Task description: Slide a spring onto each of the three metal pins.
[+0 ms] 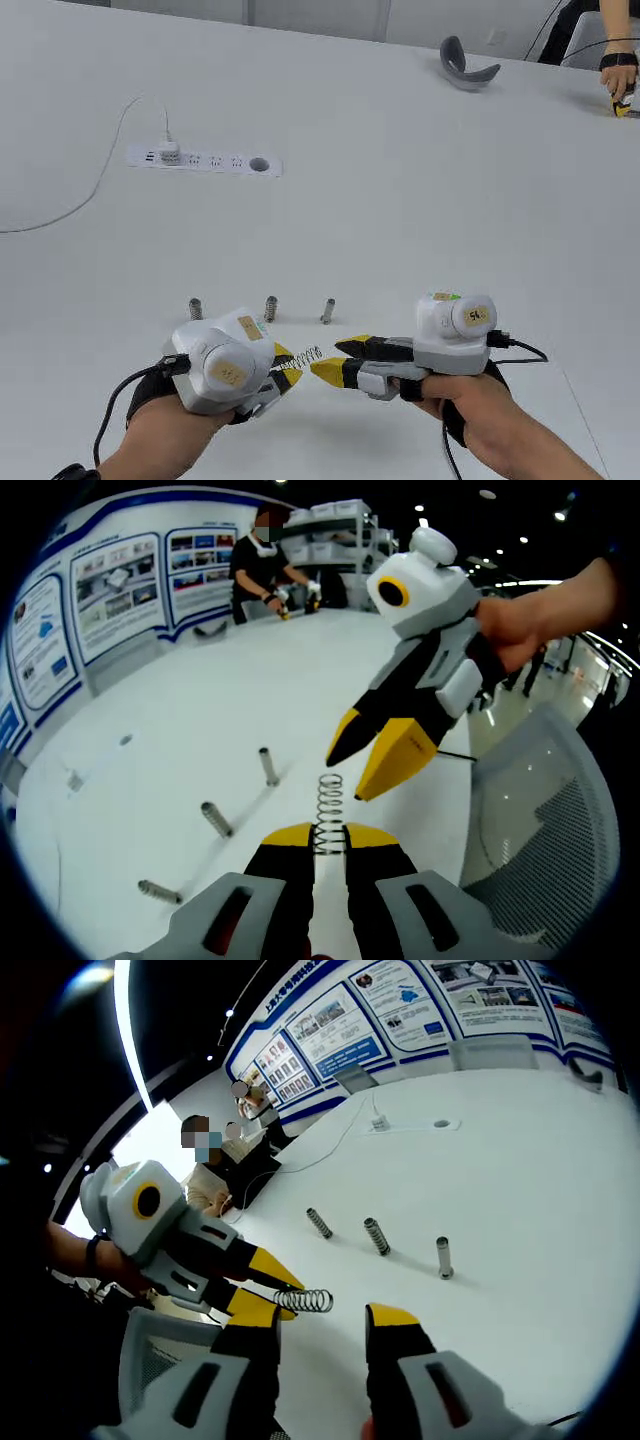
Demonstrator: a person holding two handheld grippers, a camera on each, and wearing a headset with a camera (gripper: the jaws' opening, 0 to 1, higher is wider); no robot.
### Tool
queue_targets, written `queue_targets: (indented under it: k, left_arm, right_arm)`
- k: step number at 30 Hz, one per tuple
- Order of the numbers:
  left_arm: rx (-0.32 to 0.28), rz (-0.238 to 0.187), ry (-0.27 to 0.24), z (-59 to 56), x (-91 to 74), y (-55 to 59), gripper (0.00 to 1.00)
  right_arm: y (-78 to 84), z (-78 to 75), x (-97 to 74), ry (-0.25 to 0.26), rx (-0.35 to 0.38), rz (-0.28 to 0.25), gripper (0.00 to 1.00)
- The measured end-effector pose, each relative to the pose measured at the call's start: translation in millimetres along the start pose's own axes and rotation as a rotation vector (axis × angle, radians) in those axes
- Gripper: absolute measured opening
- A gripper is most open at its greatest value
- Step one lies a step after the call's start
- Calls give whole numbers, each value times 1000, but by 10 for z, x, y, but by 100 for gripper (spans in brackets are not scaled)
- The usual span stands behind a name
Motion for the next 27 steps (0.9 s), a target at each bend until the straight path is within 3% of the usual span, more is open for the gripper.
queue_targets:
  k: [16,27]
  left_arm:
    - [56,2,21,-93,-7,-50,10]
    - [85,21,30,-96,-11,-53,10]
  right_arm:
    - [10,163,61,-78,47,36,22]
    - [-8,161,18,-88,59,42,19]
Point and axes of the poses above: the centre of the closed fingertips' face, and the gripper's own axes: x roughly forward along the fingers, z roughly to its left, y roughly out of its underside, the point moved 1 cm from there along -x, roughly backward along the fingers, and after that the axes turned 15 degrees about y, right-handed, at the moved point
